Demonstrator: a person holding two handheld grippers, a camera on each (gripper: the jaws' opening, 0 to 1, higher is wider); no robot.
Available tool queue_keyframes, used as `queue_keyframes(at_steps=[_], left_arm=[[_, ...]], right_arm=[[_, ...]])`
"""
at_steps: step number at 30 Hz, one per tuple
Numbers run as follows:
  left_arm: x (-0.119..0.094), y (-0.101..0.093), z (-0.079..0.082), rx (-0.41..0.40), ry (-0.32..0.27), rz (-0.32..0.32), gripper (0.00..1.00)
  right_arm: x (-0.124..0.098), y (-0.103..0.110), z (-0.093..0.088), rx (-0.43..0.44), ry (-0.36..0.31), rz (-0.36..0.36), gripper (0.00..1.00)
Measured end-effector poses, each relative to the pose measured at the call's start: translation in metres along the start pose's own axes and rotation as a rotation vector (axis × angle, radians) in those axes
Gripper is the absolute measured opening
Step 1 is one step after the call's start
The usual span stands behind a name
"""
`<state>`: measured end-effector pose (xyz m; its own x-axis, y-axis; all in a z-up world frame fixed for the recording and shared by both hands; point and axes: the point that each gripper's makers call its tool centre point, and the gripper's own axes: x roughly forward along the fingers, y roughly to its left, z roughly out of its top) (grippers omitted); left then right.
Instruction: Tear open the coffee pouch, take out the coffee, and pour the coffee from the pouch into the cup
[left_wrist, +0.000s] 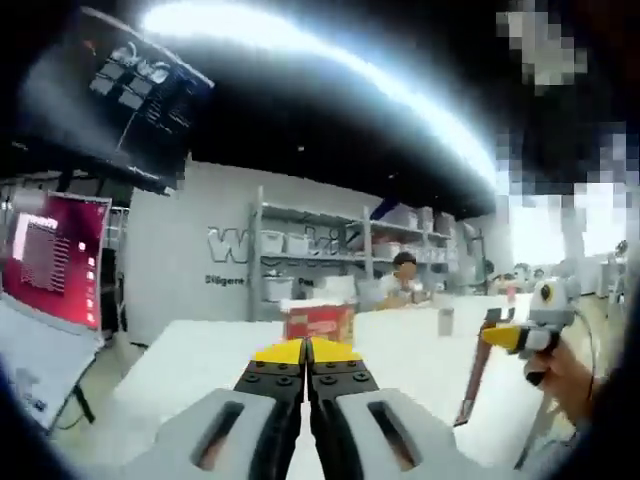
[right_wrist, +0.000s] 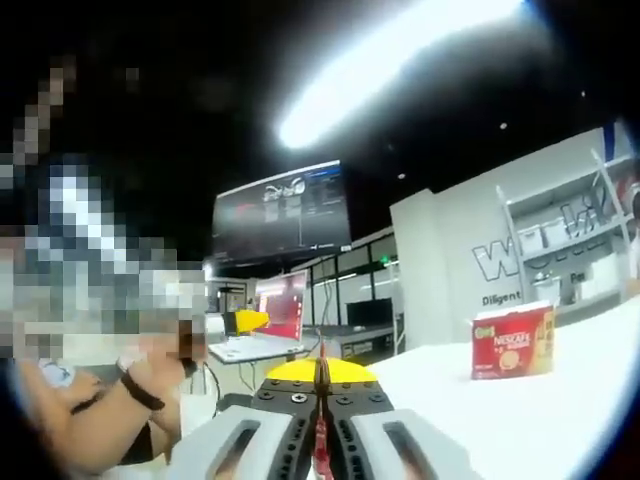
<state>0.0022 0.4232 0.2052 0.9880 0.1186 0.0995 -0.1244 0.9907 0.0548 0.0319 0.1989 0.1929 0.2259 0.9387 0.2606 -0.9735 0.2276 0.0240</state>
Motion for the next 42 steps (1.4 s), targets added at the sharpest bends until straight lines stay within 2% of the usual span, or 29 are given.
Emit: queue_keyframes(at_steps=[2,5,8,11,16,21,31,38,42], left_arm=[[-0.001,0.019,-0.010,0.016,0.027,0.054,0.02],[-0.006,0.037,-0.019,0.001,0.053,0.083,0.02],[-0.009,0.055,-0.031,0.029,0.102,0.140,0.03],[-0.012,0.064,-0.037,0.025,0.121,0.157,0.03],[-0.015,0.070,-0.037,0.020,0.121,0.169,0.03],[-0.013,0.068,-0.041,0.019,0.134,0.162,0.03],[-0.003,0.044,-0.038,0.042,0.145,0.109,0.03],[0.006,0.031,-0.042,0.056,0.174,0.092,0.03],[-0.003,0.020,-0.041,0.063,0.191,0.089,0.03]], right_arm=[[0.000,0.001,-0.001,0.000,0.002,0.002,0.01],[0.001,0.001,-0.002,0.004,0.004,0.006,0.01],[0.002,0.001,-0.003,0.006,0.005,0.009,0.01],[0.003,0.002,-0.004,0.004,0.009,0.014,0.01],[0.003,0.001,-0.005,0.004,0.011,0.014,0.01],[0.004,0.001,-0.006,0.003,0.011,0.016,0.01],[0.005,0.002,-0.001,0.001,0.013,0.035,0.01],[0.002,-0.007,0.000,0.019,0.007,0.041,0.01],[-0.002,-0.005,0.002,0.037,0.001,0.051,0.01]])
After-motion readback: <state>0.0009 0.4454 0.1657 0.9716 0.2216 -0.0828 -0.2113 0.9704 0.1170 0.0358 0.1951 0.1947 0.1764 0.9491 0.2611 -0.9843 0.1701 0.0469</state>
